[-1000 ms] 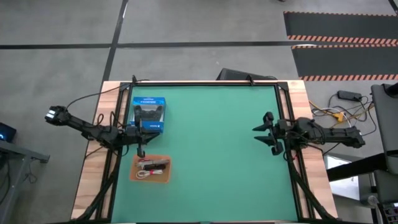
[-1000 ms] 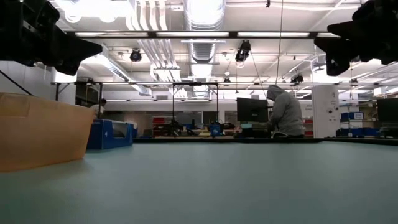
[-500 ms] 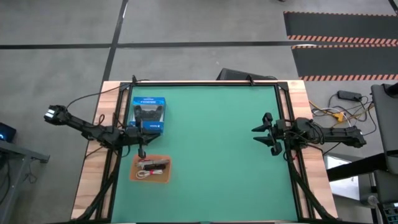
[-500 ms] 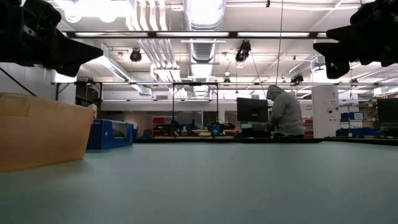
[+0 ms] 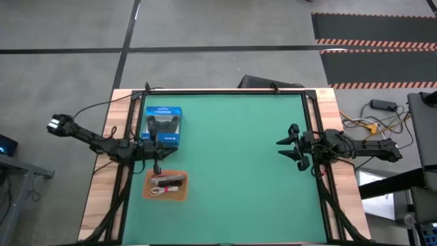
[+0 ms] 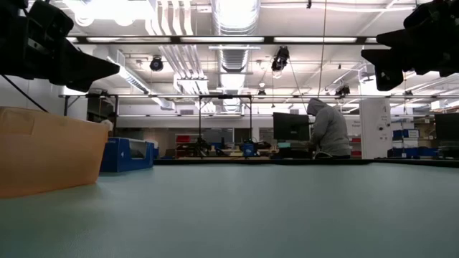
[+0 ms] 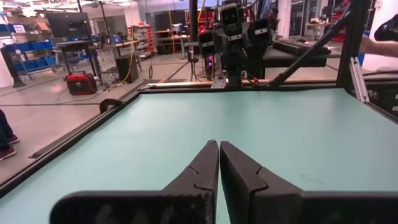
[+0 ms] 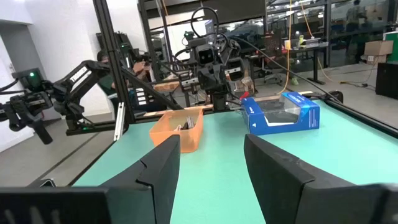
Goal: Pick and place USB-C Cables
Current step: Return to Home Position
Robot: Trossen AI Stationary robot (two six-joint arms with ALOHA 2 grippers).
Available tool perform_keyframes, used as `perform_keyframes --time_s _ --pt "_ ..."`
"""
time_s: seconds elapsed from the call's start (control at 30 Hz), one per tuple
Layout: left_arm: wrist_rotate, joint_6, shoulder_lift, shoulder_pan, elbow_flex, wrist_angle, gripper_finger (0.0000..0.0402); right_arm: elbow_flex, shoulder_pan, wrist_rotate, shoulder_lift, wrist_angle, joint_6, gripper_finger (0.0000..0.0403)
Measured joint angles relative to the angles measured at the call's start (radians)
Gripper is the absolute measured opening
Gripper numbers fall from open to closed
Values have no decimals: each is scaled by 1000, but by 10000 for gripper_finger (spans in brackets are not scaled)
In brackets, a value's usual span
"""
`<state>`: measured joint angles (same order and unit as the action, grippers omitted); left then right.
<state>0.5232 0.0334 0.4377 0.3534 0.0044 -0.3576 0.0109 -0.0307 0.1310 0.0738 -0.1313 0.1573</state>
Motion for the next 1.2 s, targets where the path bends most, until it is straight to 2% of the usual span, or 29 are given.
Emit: perform_keyframes --time_s 1.2 --pt "0 0 201 0 0 0 1 -1 0 0 0 0 0 178"
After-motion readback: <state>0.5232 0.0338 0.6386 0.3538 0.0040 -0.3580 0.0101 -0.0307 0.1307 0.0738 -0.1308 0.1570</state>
